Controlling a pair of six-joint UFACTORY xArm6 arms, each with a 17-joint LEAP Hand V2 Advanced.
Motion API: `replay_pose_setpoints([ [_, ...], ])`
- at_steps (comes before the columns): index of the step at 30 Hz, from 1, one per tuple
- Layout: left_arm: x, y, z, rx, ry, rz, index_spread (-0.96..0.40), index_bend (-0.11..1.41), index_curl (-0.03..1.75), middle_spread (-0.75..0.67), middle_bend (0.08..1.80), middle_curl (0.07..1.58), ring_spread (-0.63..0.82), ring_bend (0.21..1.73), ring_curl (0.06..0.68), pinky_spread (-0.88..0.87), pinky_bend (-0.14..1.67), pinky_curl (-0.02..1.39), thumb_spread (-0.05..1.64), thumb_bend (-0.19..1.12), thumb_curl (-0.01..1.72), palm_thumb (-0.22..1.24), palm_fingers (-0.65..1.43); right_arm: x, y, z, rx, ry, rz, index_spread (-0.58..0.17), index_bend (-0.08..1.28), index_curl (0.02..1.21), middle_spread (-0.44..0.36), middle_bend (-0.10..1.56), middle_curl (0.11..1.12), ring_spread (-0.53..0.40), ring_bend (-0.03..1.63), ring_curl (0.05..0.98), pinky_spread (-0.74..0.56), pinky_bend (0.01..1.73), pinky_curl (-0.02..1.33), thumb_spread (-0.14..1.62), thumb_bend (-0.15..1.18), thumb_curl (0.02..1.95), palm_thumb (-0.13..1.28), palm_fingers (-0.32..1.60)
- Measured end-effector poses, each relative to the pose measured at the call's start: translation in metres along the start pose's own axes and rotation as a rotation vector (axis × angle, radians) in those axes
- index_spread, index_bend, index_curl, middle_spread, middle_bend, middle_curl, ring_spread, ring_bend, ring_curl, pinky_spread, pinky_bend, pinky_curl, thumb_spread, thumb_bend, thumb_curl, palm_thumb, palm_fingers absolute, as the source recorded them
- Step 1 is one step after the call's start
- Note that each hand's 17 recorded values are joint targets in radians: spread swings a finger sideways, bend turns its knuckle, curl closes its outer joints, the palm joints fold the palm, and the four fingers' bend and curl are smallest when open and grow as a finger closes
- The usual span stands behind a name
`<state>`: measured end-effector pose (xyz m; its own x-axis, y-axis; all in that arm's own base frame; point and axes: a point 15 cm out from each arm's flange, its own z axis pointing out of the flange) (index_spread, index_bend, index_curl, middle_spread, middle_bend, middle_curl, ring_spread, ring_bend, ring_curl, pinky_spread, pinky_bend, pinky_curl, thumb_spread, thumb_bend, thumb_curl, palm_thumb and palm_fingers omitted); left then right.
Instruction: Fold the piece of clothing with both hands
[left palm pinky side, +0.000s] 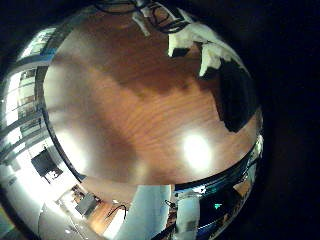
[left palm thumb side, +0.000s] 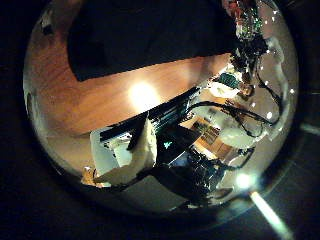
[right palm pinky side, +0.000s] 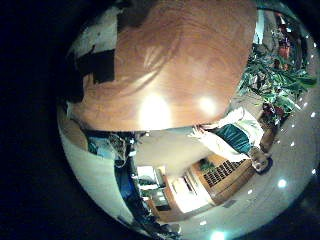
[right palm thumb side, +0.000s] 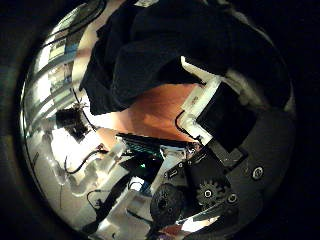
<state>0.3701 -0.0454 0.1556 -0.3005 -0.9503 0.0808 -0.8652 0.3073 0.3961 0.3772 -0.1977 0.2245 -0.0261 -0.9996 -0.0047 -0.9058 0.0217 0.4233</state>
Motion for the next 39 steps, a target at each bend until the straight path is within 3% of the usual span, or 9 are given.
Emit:
replay_pose_setpoints([
  [6, 0.007, -0.005, 0.003, 0.001, 0.003, 0.002, -0.02, 0.17, 0.36, 0.26, 0.18, 0.30, 0.21, 0.76, 0.243, 0.29, 0.46, 0.37, 1.16, -0.02, 0.32, 0.34, 0.09, -0.015, 0.006, -0.027, 0.054, 0.023, -0.033, -0.313, 1.02, 0.90, -0.147, 1.28, 0.83, -0.222, 1.37, 0.717, -0.19, 1.26, 0.89, 1.20, -0.01, 0.63, 1.04, 1.05],
  [12, -0.001, 0.002, -0.013, 0.024, -0.002, -0.006, -0.02, 0.17, 0.36, 0.24, 0.18, 0.30, 0.20, 0.76, 0.244, 0.27, 0.46, 0.37, 1.17, -0.02, 0.32, 0.34, 0.10, -0.046, 0.022, -0.071, 0.134, 0.070, -0.081, -0.308, 1.02, 0.90, -0.144, 1.28, 0.83, -0.221, 1.37, 0.727, -0.19, 1.23, 0.93, 1.18, -0.01, 0.66, 1.04, 1.07],
  [17, -0.023, 0.020, -0.032, 0.049, 0.021, -0.043, -0.02, 0.18, 0.36, 0.22, 0.19, 0.31, 0.19, 0.76, 0.241, 0.25, 0.45, 0.36, 1.17, -0.02, 0.32, 0.34, 0.13, -0.104, 0.032, -0.106, 0.198, 0.129, -0.181, -0.303, 1.03, 0.90, -0.141, 1.29, 0.82, -0.219, 1.36, 0.731, -0.19, 1.21, 0.96, 1.17, -0.01, 0.68, 1.05, 1.09],
  [23, -0.058, 0.048, -0.052, 0.099, 0.049, -0.114, -0.04, 0.20, 0.38, 0.17, 0.20, 0.33, 0.16, 0.73, 0.229, 0.23, 0.41, 0.35, 1.17, -0.02, 0.32, 0.35, 0.19, -0.217, 0.031, -0.122, 0.240, 0.204, -0.299, -0.295, 1.04, 0.90, -0.137, 1.29, 0.81, -0.215, 1.36, 0.733, -0.19, 1.19, 0.98, 1.14, -0.01, 0.70, 1.04, 1.11],
  [27, -0.085, 0.071, -0.049, 0.109, 0.080, -0.174, -0.04, 0.19, 0.38, 0.14, 0.21, 0.34, 0.14, 0.71, 0.225, 0.22, 0.38, 0.34, 1.17, -0.02, 0.32, 0.35, 0.22, -0.305, 0.025, -0.114, 0.240, 0.256, -0.386, -0.291, 1.04, 0.90, -0.136, 1.30, 0.81, -0.214, 1.36, 0.733, -0.20, 1.18, 0.99, 1.13, -0.01, 0.71, 1.03, 1.11],
  [34, -0.101, 0.111, -0.031, 0.105, 0.109, -0.222, -0.05, 0.18, 0.39, 0.11, 0.19, 0.36, 0.12, 0.70, 0.222, 0.20, 0.36, 0.34, 1.17, -0.02, 0.32, 0.36, 0.24, -0.435, -0.022, -0.069, 0.182, 0.341, -0.533, -0.285, 1.05, 0.89, -0.133, 1.30, 0.80, -0.211, 1.37, 0.732, -0.20, 1.16, 1.01, 1.11, -0.02, 0.73, 0.98, 1.11],
  [39, -0.112, 0.134, -0.023, 0.109, 0.114, -0.246, -0.05, 0.18, 0.39, 0.10, 0.19, 0.37, 0.12, 0.70, 0.221, 0.20, 0.36, 0.34, 1.17, -0.02, 0.32, 0.37, 0.25, -0.490, -0.040, -0.032, 0.218, 0.360, -0.600, -0.288, 0.99, 0.87, -0.137, 1.28, 0.79, -0.212, 1.36, 0.724, -0.22, 1.16, 1.01, 1.13, -0.03, 0.70, 0.89, 1.08],
])
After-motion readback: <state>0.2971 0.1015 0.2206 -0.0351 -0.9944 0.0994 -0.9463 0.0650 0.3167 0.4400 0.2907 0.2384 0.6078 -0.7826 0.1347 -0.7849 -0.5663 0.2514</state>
